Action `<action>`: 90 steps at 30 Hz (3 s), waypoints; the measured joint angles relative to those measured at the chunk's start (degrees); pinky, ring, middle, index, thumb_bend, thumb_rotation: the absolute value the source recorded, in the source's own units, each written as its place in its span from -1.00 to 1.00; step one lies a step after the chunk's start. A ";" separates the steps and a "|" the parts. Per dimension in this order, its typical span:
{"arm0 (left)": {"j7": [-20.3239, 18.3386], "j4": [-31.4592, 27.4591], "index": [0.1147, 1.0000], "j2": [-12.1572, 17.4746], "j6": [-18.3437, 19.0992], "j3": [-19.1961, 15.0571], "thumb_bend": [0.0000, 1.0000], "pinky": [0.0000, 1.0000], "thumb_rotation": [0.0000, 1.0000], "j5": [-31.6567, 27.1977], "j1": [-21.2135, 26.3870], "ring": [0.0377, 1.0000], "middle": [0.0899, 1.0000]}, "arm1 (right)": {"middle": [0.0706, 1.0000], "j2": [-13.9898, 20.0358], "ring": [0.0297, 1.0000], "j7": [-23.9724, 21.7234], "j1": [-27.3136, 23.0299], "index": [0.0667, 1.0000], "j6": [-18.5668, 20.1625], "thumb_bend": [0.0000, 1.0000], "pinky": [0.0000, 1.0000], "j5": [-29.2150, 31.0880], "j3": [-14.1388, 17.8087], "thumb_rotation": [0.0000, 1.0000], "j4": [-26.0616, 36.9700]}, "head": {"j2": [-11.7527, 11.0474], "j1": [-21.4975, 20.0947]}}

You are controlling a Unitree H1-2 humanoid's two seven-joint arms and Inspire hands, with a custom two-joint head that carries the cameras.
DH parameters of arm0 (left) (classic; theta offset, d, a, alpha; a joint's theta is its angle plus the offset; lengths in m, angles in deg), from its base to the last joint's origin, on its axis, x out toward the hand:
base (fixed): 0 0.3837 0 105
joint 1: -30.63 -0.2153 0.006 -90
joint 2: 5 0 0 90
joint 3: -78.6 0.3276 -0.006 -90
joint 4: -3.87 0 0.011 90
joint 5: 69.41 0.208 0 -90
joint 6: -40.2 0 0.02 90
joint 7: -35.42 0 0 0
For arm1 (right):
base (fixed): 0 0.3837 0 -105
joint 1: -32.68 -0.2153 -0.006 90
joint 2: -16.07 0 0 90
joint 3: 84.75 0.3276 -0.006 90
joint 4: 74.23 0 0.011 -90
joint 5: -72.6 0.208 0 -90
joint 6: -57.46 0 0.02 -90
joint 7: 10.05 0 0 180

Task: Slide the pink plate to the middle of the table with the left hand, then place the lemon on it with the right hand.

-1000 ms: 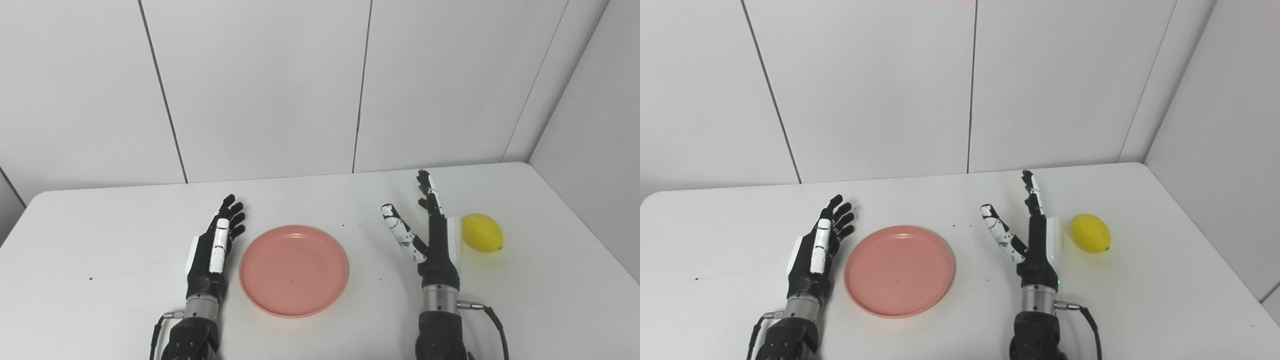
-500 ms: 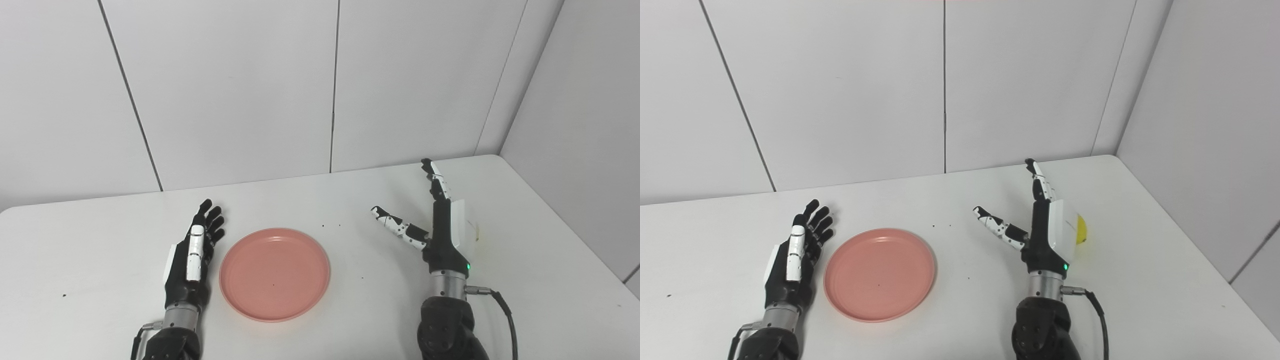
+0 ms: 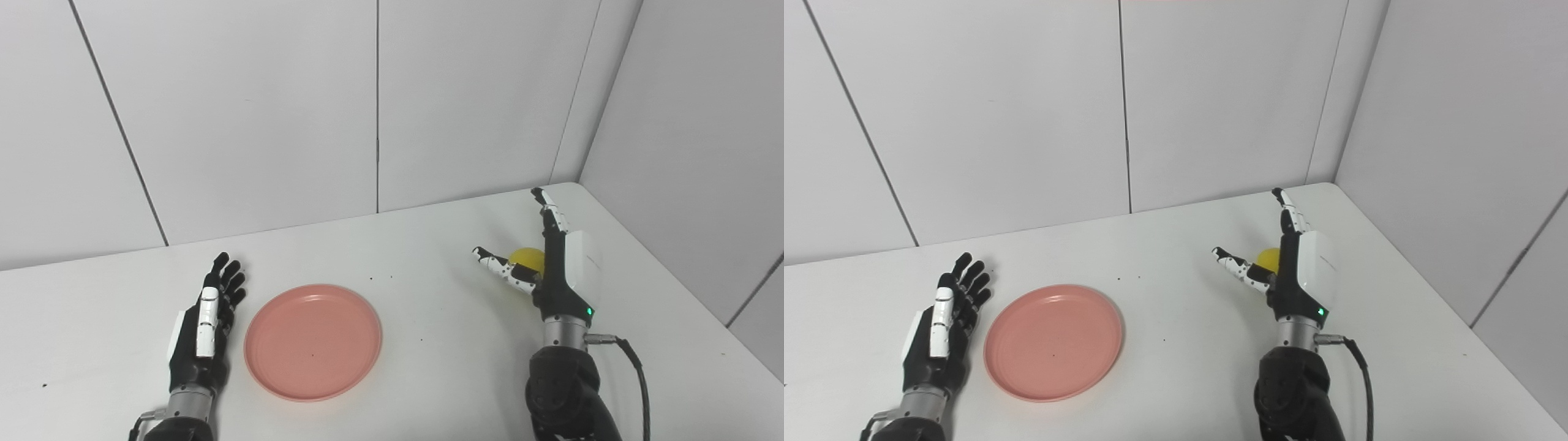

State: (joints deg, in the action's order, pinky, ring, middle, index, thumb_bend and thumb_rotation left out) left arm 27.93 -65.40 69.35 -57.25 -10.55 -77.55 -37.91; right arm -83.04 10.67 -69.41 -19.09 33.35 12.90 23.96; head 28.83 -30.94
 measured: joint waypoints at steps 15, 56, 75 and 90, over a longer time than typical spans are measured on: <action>-0.89 -0.07 0.93 0.17 0.97 -0.64 0.06 0.95 1.00 -0.73 0.03 0.93 0.94 | 0.70 3.40 0.65 -2.36 0.11 0.68 4.06 0.68 0.44 0.73 1.13 -0.37 -1.15 | 0.09 -0.53; -1.19 -0.87 0.93 0.50 3.33 -1.02 0.07 0.97 1.00 -0.78 -0.17 0.94 0.94 | -0.13 7.25 -0.64 -4.60 -3.19 0.42 10.44 0.11 -0.77 3.82 -1.59 -1.00 -13.87 | 0.35 -1.32; -1.19 -1.23 0.93 0.58 3.33 -1.05 0.09 0.95 1.00 -0.73 -0.43 0.93 0.94 | -0.10 5.81 -0.26 -4.13 -3.23 -0.10 12.56 0.03 -0.64 0.45 -0.79 -1.00 -13.49 | 0.53 -1.06; -1.18 -1.44 0.92 0.56 3.33 -1.09 0.06 0.93 1.00 -0.71 -0.52 0.92 0.92 | -0.10 3.50 -0.23 2.56 -2.64 -0.10 11.49 0.03 -0.77 3.46 -0.05 -1.00 -12.84 | 1.23 0.61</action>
State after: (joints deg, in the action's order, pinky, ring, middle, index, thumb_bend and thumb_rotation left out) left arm 26.75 -66.83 69.91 -53.92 -11.64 -78.27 -38.43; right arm -79.53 13.23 -72.05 -7.60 36.81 12.85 11.12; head 30.06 -30.32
